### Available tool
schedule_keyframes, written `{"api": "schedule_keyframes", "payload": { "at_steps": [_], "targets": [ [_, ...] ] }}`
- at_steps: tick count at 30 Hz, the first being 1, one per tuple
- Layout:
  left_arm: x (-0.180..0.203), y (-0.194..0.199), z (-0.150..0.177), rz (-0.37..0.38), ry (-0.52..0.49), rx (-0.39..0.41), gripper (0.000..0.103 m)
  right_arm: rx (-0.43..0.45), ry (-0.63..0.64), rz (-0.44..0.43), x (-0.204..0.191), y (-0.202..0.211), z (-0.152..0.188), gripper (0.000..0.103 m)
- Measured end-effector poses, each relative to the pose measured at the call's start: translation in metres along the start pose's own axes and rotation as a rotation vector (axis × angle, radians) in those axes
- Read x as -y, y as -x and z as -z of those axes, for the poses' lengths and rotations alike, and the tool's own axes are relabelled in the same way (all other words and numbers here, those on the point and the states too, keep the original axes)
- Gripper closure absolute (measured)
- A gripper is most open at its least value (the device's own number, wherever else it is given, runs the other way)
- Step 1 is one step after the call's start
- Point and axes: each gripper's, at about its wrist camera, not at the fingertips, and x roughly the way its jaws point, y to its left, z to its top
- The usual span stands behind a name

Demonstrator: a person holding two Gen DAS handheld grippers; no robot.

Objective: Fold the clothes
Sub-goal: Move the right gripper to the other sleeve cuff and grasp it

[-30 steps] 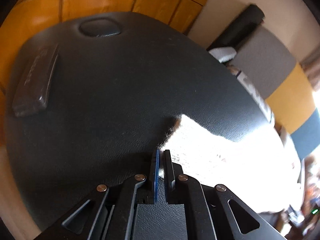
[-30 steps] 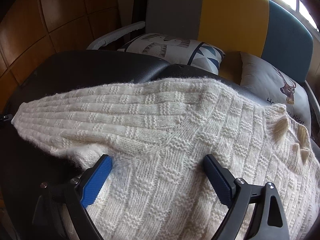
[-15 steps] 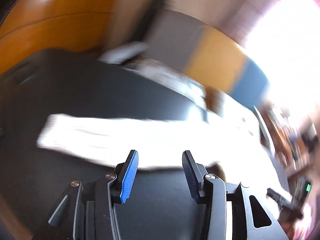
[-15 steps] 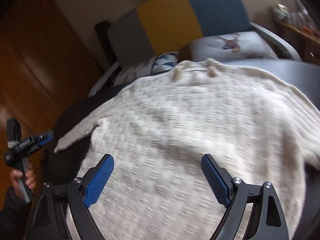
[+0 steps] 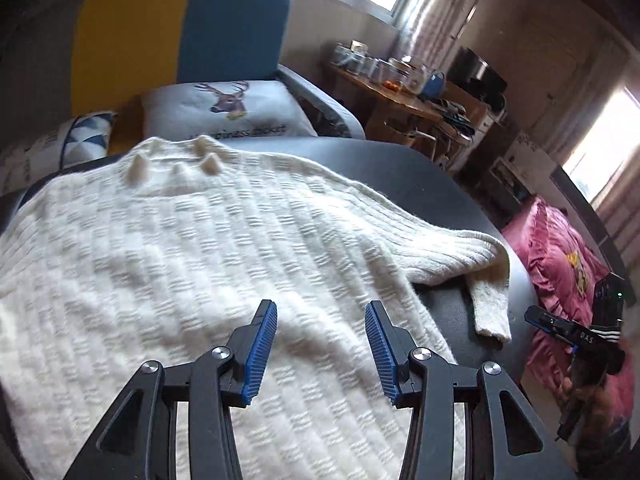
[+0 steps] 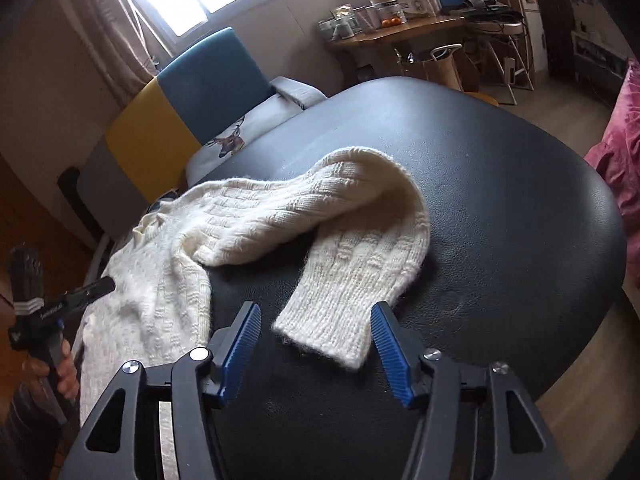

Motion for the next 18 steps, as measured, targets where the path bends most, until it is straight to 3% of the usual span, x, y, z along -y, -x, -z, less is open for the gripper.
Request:
{"api": "schedule_keyframes", "payload": {
  "at_steps": [5,10,12,13,15,17,18],
  "targets": [
    [0.028,-0.059,-0.024,-0.051,-0.082,-0.078,0.056,-0.004,0.069,0.035,-0.003,-0.023,-0.007,0.045],
    [0.013,-0.108,-0.031,-0.089,-0.078,-0.158,0.057,-0.080,0.254,0.221,-0.015,-0.055,-0.005,0.046],
    [0.007,-0.125,-0.026,-0.117,-0.092,-0.198,0.064,-0.089,0.352,0.281,-0.023,-0.061,0.000,0.046],
    [0.009,-0.124,-0.022,-0.129,-0.117,-0.169,0.064,-0.094,0.384,0.296,-0.025,-0.062,0.001,0.047],
    [0.014,-0.126,-0.018,-0.160,-0.154,-0.163,0.064,-0.110,0.399,0.314,-0.024,-0.063,-0.002,0.056],
    [0.015,-0.126,-0.017,-0.166,-0.164,-0.165,0.064,-0.122,0.417,0.356,-0.021,-0.061,-0.007,0.084],
    [0.013,-0.125,-0.016,-0.157,-0.159,-0.164,0.064,-0.129,0.439,0.405,-0.016,-0.059,-0.011,0.086]
  ]
}}
